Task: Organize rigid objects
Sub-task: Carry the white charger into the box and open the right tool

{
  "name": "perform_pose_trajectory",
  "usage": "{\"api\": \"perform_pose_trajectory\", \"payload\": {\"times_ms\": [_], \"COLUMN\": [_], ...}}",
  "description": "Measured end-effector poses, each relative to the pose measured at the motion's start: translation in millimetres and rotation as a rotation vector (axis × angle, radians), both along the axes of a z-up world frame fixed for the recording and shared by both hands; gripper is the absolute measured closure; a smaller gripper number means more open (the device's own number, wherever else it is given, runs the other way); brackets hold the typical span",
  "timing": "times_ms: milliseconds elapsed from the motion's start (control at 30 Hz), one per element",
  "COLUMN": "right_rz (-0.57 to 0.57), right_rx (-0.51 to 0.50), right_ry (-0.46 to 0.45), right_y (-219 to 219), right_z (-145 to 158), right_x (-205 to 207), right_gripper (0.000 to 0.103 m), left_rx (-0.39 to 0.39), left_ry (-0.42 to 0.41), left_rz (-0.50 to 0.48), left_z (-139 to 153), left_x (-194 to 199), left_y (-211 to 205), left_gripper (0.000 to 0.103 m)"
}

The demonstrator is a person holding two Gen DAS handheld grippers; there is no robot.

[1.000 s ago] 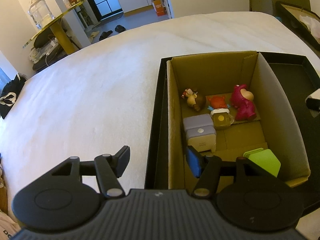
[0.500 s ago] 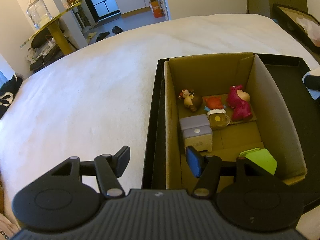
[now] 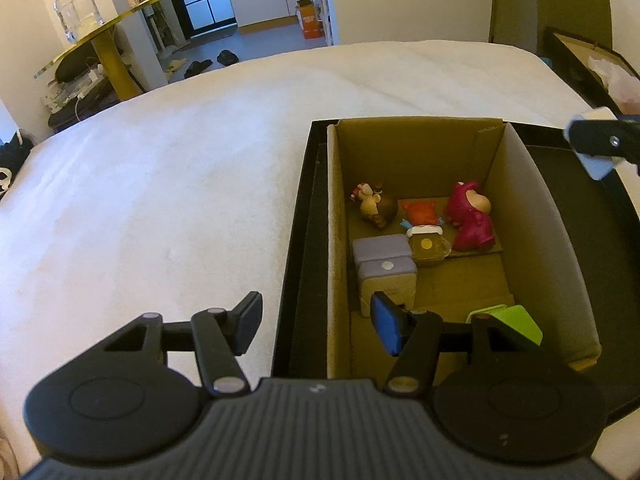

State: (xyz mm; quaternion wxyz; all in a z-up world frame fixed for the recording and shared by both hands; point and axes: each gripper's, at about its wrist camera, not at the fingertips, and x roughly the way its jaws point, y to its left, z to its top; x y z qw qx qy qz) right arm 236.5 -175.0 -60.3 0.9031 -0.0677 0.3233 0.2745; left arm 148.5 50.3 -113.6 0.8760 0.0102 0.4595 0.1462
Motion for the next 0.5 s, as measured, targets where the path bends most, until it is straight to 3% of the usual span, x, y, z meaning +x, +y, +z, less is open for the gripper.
{"api": "perform_pose_trajectory", "payload": {"times_ms": [133, 333, 500], "right_rz": [0.031, 0.086, 0.11], "right_rx": [-0.007, -0.048, -0.076], "right_ry": [-0.007, -0.013, 0.0], "right_y": [17, 41, 56], "right_z": [5, 1, -6], "right_x": [-6, -14, -19], "right_gripper": [0.042, 0.042, 0.042], "left_rx": [-0.037, -0.083, -0.107], "left_ry": [-0.008, -0.012, 0.007], "left_rz": [0.003, 0.017, 0.022], "left_z": [-1, -2, -7], "left_x": [-1, -2, 1], "left_y": [5, 13, 16], "left_gripper": [0.047, 0.058, 0.076]}}
